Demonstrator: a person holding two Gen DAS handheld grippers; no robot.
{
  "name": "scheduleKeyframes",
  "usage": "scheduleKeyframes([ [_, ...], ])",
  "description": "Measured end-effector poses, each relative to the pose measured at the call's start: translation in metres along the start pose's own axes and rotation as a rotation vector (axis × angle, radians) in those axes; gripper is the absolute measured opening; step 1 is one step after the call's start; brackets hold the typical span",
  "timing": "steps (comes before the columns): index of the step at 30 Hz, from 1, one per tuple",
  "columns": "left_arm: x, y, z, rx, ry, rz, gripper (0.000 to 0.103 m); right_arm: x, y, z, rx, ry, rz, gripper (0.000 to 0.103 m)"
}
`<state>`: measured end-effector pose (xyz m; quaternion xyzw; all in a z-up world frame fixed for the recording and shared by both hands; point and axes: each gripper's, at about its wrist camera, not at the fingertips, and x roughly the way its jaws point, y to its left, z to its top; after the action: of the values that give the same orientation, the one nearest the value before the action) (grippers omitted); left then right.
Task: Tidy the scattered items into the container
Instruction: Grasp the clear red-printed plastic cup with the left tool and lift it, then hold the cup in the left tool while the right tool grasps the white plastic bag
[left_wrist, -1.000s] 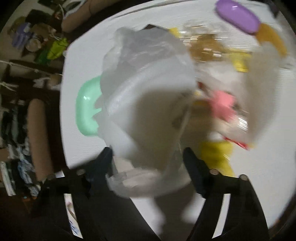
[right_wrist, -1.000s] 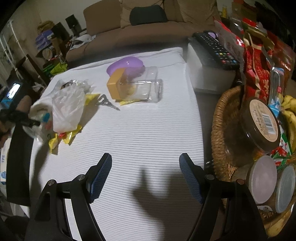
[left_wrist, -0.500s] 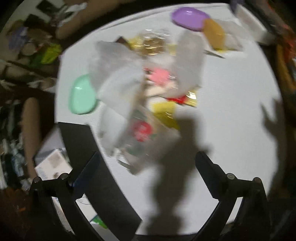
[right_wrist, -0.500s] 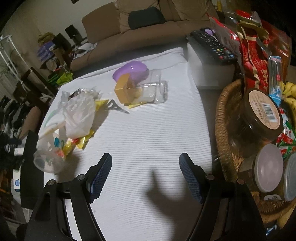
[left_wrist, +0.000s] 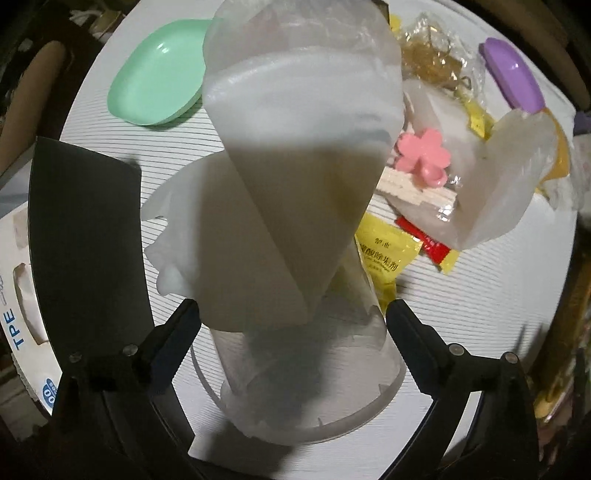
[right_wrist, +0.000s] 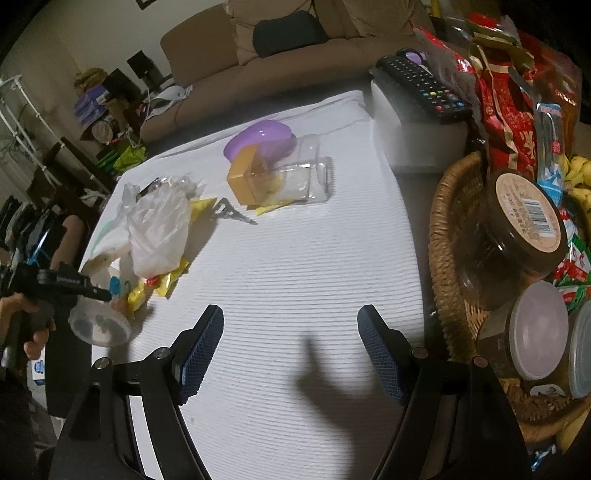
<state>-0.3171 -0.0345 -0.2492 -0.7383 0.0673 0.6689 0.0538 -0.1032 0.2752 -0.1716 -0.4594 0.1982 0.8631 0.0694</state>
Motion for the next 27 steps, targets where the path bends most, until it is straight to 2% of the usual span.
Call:
scheduleKeyframes([
  [2,-0.003,-0.004,-0.007,0.03,-0.011,0.011,0.099,0.003,-0.003,0.002,0.005,0.005,0.0,0.078],
  [6,-0.007,-0.01,-0.029,0.097,-0.022,-0.024,0.096,0.009,-0.006,0.002,0.004,0.029,-0.002,0.078],
  [9,-0.007,-0.025,-0.061,0.186,-0.026,-0.032,0.095,0.009,-0.003,0.002,-0.006,0.029,0.0,0.078],
  [11,-0.014,-0.043,-0.098,0.288,-0.044,-0.048,0.092,0.01,-0.001,0.001,-0.012,0.034,0.013,0.078],
  [13,-0.026,-0.051,-0.128,0.328,-0.077,-0.092,0.082,0.011,-0.001,0.0,-0.009,0.042,0.021,0.078],
  [14,-0.032,-0.052,-0.142,0.333,-0.09,-0.126,0.071,0.012,-0.001,-0.001,-0.003,0.045,0.027,0.078],
  [15,-0.039,-0.051,-0.158,0.333,-0.104,-0.171,0.049,0.012,-0.002,-0.002,0.004,0.047,0.031,0.078],
  [16,-0.042,-0.047,-0.171,0.334,-0.112,-0.203,0.042,0.013,-0.003,-0.002,0.013,0.049,0.038,0.078],
  [17,-0.045,-0.044,-0.183,0.331,-0.122,-0.232,0.041,0.014,-0.004,-0.003,0.023,0.053,0.047,0.078],
  [19,-0.041,-0.035,-0.203,0.323,-0.116,-0.283,0.054,0.017,-0.005,-0.004,0.032,0.067,0.056,0.078],
  [20,-0.041,-0.031,-0.203,0.318,-0.115,-0.276,0.074,0.019,-0.005,-0.005,0.034,0.073,0.058,0.078],
  [21,-0.032,-0.029,-0.206,0.308,-0.118,-0.247,0.086,0.021,-0.006,-0.006,0.037,0.078,0.056,0.078],
  [24,-0.022,-0.029,-0.195,0.326,-0.142,-0.237,0.09,0.026,-0.004,-0.009,0.054,0.095,0.028,0.078],
  [27,-0.001,-0.047,-0.176,0.313,-0.12,-0.196,0.103,0.025,0.002,-0.012,0.042,0.09,0.023,0.078],
])
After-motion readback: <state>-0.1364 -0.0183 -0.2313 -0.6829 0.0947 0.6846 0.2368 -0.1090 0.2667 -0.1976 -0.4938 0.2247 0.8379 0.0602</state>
